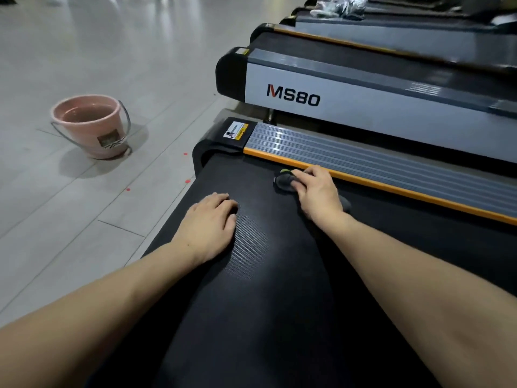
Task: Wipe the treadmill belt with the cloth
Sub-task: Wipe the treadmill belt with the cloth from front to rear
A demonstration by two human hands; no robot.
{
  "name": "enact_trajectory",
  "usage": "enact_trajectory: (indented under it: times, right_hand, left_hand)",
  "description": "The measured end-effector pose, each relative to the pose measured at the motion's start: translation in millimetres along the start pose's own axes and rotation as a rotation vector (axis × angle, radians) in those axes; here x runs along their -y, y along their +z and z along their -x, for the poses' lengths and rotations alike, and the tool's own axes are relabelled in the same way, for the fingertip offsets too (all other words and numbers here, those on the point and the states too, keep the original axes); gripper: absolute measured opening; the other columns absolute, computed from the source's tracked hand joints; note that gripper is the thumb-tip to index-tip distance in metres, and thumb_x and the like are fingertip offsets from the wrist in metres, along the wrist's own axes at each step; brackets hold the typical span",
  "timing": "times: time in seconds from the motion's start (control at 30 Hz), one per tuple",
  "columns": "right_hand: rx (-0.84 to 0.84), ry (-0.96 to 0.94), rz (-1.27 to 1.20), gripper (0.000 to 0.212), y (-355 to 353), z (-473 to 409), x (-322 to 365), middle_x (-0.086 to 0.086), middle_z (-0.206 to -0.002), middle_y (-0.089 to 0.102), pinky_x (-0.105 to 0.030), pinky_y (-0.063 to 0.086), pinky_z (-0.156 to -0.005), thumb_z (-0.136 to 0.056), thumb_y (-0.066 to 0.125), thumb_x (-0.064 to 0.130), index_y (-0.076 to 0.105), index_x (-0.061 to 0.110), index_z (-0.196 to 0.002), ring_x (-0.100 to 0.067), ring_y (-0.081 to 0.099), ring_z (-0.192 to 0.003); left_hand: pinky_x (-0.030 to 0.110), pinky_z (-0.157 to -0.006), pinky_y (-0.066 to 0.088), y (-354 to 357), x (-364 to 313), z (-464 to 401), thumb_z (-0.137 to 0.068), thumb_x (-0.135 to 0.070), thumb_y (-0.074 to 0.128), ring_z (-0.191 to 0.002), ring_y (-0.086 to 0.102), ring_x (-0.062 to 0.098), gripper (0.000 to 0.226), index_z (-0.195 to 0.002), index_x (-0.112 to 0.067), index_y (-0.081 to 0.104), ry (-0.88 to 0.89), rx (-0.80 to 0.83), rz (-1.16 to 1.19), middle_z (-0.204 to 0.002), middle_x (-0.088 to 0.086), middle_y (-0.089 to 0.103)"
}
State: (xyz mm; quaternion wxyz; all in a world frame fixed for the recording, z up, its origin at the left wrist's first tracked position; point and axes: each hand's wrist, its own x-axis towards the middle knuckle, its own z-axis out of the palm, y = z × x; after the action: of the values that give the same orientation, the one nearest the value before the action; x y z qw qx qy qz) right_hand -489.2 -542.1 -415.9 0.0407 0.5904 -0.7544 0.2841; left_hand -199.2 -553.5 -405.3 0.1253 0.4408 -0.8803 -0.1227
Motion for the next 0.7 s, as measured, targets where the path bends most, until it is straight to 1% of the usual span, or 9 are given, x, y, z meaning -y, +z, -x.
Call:
enact_trajectory:
  times: [0.1, 0.2, 0.27, 0.33, 0.4, 0.47, 0.53, 0.6, 0.7]
  right_hand:
    - [0.016, 0.026, 0.029, 0.028, -3.2, -5.8, 6.8, 0.001, -0.107, 0.057, -0.030, 0.040, -0.091, -0.097, 0.058, 0.037, 0.069, 0.028, -0.121, -0.024, 0.050, -0.108]
    - [-0.013, -0.005, 0.032, 0.029, -16.0, 21.8, 23.3, -0.004, -0.105, 0.061, -0.033, 0.042, -0.089, -0.093, 0.065, 0.034, 0.070, 0.029, -0.121, -0.028, 0.057, -0.101]
    - [-0.020, -0.133, -0.056, 0.029, -23.0, 63.4, 45.3, -0.003, -0.100, 0.062, -0.029, 0.042, -0.085, -0.088, 0.072, 0.031, 0.073, 0.027, -0.117, -0.024, 0.058, -0.092]
    - [0.052, -0.314, -0.148, 0.029, -25.6, 102.6, 61.7, -0.003, -0.100, 0.061, -0.024, 0.043, -0.085, -0.089, 0.073, 0.027, 0.073, 0.024, -0.117, -0.018, 0.055, -0.090]
    - [0.114, -0.405, -0.186, 0.027, -25.6, 97.1, 57.3, 0.000, -0.100, 0.058, -0.023, 0.045, -0.084, -0.091, 0.070, 0.030, 0.072, 0.022, -0.116, -0.017, 0.053, -0.089]
    - [0.085, -0.371, -0.106, 0.026, -14.5, 54.5, 46.2, 0.000, -0.100, 0.057, -0.031, 0.049, -0.083, -0.092, 0.067, 0.032, 0.072, 0.021, -0.115, -0.020, 0.053, -0.091]
    - [0.010, -0.215, -0.012, 0.025, 2.5, 1.3, 38.3, -0.003, -0.100, 0.057, -0.040, 0.049, -0.085, -0.092, 0.067, 0.029, 0.072, 0.017, -0.114, -0.026, 0.052, -0.095]
    - [-0.006, -0.029, 0.061, 0.025, 14.0, -28.2, 43.1, -0.005, -0.100, 0.055, -0.041, 0.047, -0.087, -0.094, 0.064, 0.031, 0.069, 0.017, -0.114, -0.029, 0.051, -0.100]
    - [-0.019, -0.016, 0.072, 0.022, 11.5, -12.6, 58.3, -0.005, -0.098, 0.058, -0.038, 0.044, -0.084, -0.092, 0.064, 0.034, 0.064, 0.018, -0.107, -0.029, 0.054, -0.099]
  left_hand:
    - [0.038, -0.120, 0.031, -5.3, 14.9, 8.9, -0.093, -0.044, 0.026, -0.138, 0.046, 0.025, 0.056, -0.126, -0.019, 0.064, 0.067, -0.041, -0.028, -0.143, 0.005, 0.056]
    - [0.043, -0.117, 0.036, -16.5, 30.2, 17.6, -0.093, -0.043, 0.027, -0.137, 0.049, 0.028, 0.055, -0.125, -0.020, 0.065, 0.071, -0.053, -0.035, -0.142, 0.005, 0.058]
    - [0.041, -0.115, 0.038, -20.1, 40.3, 24.5, -0.093, -0.042, 0.028, -0.134, 0.052, 0.026, 0.054, -0.125, -0.020, 0.066, 0.044, -0.082, -0.008, -0.141, 0.003, 0.059]
    - [0.039, -0.113, 0.038, -20.3, 48.3, 30.3, -0.093, -0.044, 0.027, -0.134, 0.051, 0.022, 0.056, -0.127, -0.022, 0.065, 0.013, -0.089, 0.036, -0.143, -0.001, 0.057]
    - [0.037, -0.116, 0.036, -17.6, 53.1, 34.1, -0.092, -0.047, 0.024, -0.140, 0.044, 0.018, 0.060, -0.131, -0.023, 0.063, -0.020, -0.085, 0.095, -0.148, -0.005, 0.053]
    - [0.033, -0.119, 0.031, -15.4, 55.2, 33.1, -0.092, -0.048, 0.024, -0.142, 0.041, 0.015, 0.062, -0.132, -0.023, 0.063, -0.029, -0.098, 0.136, -0.149, -0.006, 0.052]
    - [0.031, -0.118, 0.031, -15.1, 53.3, 32.2, -0.091, -0.048, 0.024, -0.142, 0.041, 0.013, 0.061, -0.130, -0.023, 0.064, -0.042, -0.120, 0.139, -0.147, -0.008, 0.054]
    - [0.034, -0.116, 0.035, -15.1, 50.9, 32.3, -0.090, -0.046, 0.025, -0.141, 0.042, 0.012, 0.059, -0.127, -0.024, 0.065, -0.047, -0.129, 0.121, -0.146, -0.009, 0.055]
    - [0.039, -0.113, 0.039, -16.1, 50.6, 30.8, -0.090, -0.042, 0.029, -0.138, 0.045, 0.014, 0.053, -0.124, -0.023, 0.065, -0.048, -0.132, 0.096, -0.144, -0.008, 0.056]
